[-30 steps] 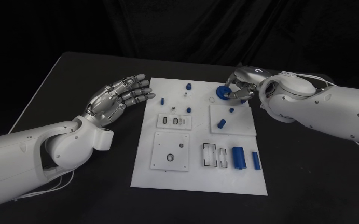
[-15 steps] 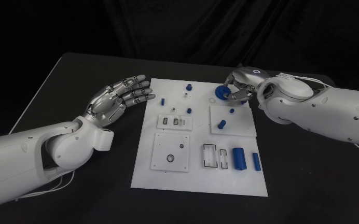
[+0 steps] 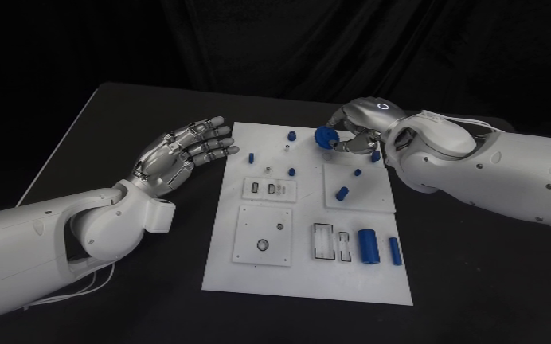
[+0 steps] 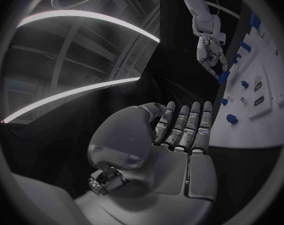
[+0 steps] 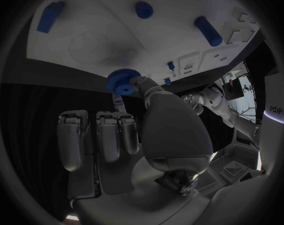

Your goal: Assemble the parts on the task board

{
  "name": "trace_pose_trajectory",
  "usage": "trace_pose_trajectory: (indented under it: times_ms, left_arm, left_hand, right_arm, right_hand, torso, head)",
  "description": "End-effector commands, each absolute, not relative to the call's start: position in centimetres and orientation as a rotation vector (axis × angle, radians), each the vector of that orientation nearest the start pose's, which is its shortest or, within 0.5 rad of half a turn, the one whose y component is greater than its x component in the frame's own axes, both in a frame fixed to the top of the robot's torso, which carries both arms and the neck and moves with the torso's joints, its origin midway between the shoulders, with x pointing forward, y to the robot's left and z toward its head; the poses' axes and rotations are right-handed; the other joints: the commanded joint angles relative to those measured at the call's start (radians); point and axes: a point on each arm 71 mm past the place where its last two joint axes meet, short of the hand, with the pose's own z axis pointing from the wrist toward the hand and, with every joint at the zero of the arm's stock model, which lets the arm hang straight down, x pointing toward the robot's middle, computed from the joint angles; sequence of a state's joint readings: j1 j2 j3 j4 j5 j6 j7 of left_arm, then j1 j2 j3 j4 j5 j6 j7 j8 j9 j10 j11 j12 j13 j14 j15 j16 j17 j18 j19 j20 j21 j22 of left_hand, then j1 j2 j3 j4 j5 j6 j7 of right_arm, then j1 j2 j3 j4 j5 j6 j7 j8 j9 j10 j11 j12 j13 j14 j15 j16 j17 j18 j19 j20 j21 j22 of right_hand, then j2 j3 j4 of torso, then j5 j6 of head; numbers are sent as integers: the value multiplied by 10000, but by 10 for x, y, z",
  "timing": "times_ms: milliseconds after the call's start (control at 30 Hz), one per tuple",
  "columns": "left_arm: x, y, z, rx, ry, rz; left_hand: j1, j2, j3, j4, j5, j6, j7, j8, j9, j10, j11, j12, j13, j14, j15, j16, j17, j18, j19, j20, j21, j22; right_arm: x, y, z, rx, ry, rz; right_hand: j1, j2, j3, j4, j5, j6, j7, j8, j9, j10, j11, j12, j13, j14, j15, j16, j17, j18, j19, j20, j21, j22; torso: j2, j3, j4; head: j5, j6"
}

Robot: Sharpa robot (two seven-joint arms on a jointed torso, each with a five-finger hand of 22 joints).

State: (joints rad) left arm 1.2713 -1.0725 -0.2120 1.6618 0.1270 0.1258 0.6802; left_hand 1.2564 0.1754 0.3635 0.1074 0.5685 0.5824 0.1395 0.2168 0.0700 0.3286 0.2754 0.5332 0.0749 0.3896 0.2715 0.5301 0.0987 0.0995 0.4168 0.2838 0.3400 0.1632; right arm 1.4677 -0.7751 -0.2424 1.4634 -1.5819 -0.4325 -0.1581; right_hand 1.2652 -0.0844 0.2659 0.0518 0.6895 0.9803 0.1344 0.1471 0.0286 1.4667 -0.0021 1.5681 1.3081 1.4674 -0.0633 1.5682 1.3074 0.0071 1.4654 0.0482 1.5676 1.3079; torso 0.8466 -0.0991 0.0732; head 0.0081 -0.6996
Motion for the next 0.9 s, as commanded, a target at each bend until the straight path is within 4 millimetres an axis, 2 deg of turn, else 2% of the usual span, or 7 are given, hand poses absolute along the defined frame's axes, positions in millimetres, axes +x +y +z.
trace_pose_trajectory:
  times_ms: [33,133,333,467,667,900]
  left_arm:
    - [437,268,-169,-10485,12060,-20539]
    - [438,267,-170,-10480,12075,-20557]
    - [439,266,-170,-10472,12100,-20581]
    - [439,264,-170,-10462,12122,-20622]
    - [439,263,-170,-10458,12151,-20649]
    - [440,263,-171,-10465,12186,-20645]
  left_hand:
    - [-104,22,50,18,18,-9,74,31,-3,18,58,31,-9,-58,7,49,-9,-145,-65,32,-58,-16]
    - [-104,22,50,18,18,-9,74,31,-3,18,58,31,-9,-58,7,49,-9,-145,-65,32,-58,-16]
    - [-104,22,50,18,18,-9,74,31,-3,18,58,31,-9,-58,7,49,-9,-145,-65,32,-58,-16]
    - [-104,22,50,18,18,-9,74,31,-3,18,58,31,-9,-58,7,49,-9,-145,-65,32,-58,-16]
    - [-114,30,70,22,18,-11,82,33,-3,23,63,36,-8,-63,6,55,-11,-145,-70,32,-59,-17]
    - [-114,30,70,22,18,-11,82,33,-3,23,63,36,-8,-63,6,55,-11,-145,-70,32,-59,-17]
  right_arm:
    - [514,-175,-115,-3870,14184,4881]
    - [515,-164,-115,-4019,14241,5038]
    - [518,-145,-116,-4273,14333,5232]
    - [520,-135,-118,-4403,14527,5226]
    - [523,-128,-123,-4511,14813,5120]
    - [526,-121,-128,-4643,14984,5079]
  right_hand:
    - [-136,3,92,1,19,650,-745,1589,3824,1041,-79,27,2627,1034,-62,26,2634,-71,1054,-62,32,2629]
    - [-167,6,121,6,-37,611,-744,1587,3891,1041,-80,27,2627,1034,-64,26,2634,-71,1054,-65,32,2629]
    - [-173,18,201,-26,-34,536,-733,1581,4026,1041,-76,27,2627,1034,-64,26,2634,-71,1054,-69,32,2629]
    - [-225,31,249,-28,-58,437,-708,1551,4141,1041,-55,27,2627,1034,-52,26,2634,-71,1054,-63,32,2629]
    - [-257,43,275,-33,-134,365,-688,1522,4217,1041,-40,27,2627,1034,-39,26,2634,-71,1054,-54,32,2629]
    - [-312,60,308,-52,-519,129,-606,1372,4331,1041,34,27,2627,1034,20,26,2634,-71,1054,-3,32,2629]
  torso:
    - [-6,-5,-3]
    - [-8,-20,12]
    - [-7,-10,1]
    - [2,-5,18]
    - [10,1,30]
    - [17,-3,45]
  head:
    - [-5,29]
    - [-19,16]
    - [-33,26]
    - [-74,31]
    - [-99,33]
    - [-153,72]
